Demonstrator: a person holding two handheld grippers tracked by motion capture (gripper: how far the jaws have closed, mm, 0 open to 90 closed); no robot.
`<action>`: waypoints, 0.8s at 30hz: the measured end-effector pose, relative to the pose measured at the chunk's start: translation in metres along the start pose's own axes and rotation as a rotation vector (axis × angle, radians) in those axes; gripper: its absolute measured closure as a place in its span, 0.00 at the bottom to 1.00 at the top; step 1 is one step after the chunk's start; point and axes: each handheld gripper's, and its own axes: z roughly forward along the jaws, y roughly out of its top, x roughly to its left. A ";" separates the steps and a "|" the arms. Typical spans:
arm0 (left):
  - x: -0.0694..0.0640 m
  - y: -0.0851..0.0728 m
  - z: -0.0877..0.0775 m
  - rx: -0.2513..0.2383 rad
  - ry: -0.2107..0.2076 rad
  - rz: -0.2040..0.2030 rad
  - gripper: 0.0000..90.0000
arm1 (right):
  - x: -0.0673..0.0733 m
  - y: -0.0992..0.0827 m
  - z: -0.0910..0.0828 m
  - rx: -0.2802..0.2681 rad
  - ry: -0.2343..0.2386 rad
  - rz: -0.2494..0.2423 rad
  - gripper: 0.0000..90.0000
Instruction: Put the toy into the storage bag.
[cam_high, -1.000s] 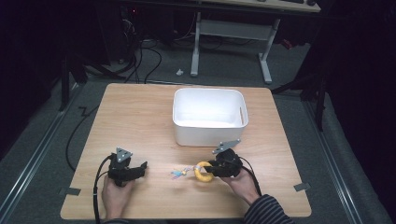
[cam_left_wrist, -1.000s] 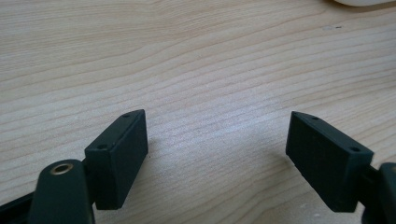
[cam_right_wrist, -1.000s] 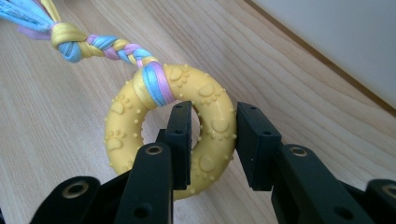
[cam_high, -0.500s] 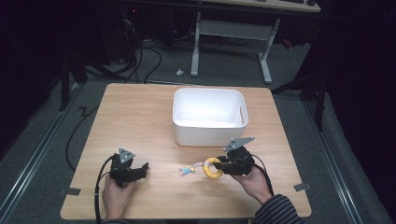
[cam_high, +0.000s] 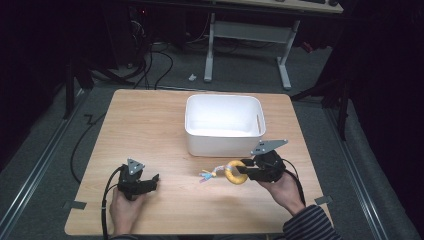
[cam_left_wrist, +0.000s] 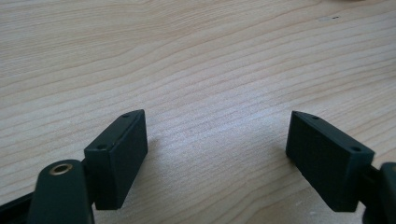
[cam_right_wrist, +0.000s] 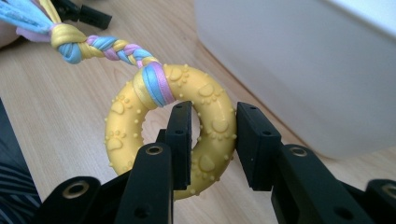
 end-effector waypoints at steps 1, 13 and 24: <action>0.000 0.000 0.000 0.000 0.000 0.000 0.23 | -0.001 0.001 -0.003 -0.008 -0.002 0.002 0.76; 0.000 0.000 0.000 0.000 0.000 0.000 0.23 | -0.022 0.029 -0.044 -0.078 -0.068 -0.018 0.76; 0.000 0.000 0.000 0.000 -0.001 0.000 0.23 | -0.047 0.049 -0.049 -0.090 -0.074 0.024 0.76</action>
